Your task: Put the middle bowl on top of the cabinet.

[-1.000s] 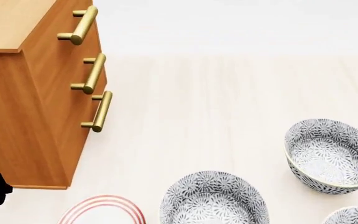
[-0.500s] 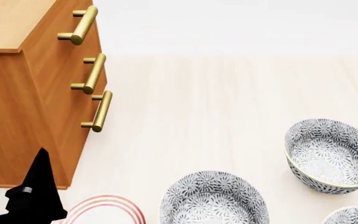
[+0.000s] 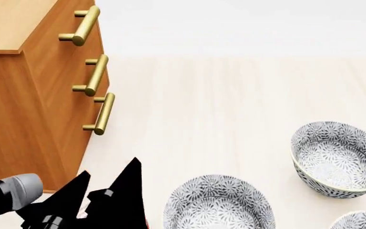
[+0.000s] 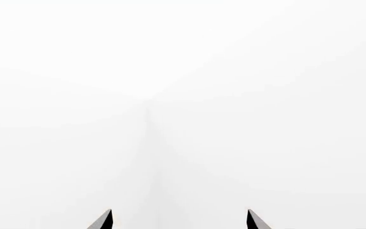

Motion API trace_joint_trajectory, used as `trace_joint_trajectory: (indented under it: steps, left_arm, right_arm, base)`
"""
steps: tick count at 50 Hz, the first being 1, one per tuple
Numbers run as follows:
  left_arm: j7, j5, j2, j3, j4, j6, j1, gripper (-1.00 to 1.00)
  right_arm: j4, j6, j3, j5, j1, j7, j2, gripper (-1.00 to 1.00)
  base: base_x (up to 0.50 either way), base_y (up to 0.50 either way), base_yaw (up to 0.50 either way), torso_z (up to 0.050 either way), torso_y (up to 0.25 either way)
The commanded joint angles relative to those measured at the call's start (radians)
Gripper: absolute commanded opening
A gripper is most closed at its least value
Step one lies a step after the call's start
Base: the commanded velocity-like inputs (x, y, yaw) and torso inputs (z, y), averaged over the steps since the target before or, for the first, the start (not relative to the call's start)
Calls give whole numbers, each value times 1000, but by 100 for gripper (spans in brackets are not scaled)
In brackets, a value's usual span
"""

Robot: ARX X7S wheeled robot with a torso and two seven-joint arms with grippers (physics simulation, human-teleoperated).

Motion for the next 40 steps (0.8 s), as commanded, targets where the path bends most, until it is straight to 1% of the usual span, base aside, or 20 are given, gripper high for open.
trace_joint_trajectory:
  steps: [1,8,12,20,29,40]
  left_arm:
    - [-99,-113,9,43,-135,24,-103,100]
    - [-145,-156,3,71,-164,38,-119,100]
    - [-140,-155,-4,85,-179,60,-111,100]
    - [-104,-161,-17,95,-274,93,-113,100]
    - [-81,-104,-41,113,-314,137,-102,100]
    - [-19,-61,-56,131,-418,184,-96,100]
  right_arm:
    - [10,-23,16,22,-20,15,14,100]
    - [21,-60,49,57,-51,18,25,100]
    - [28,-76,62,70,-62,17,30,100]
    - [41,-95,78,87,-73,13,35,100]
    - [47,-94,79,88,-69,11,37,100]
    - [33,-84,70,72,-67,13,32,100]
  base:
    - [0,0,0,0,0]
    - [0,0,0,0,0]
    - [0,0,0,0,0]
    - [0,0,0,0,0]
    - [0,0,0,0,0]
    - [0,0,0,0,0]
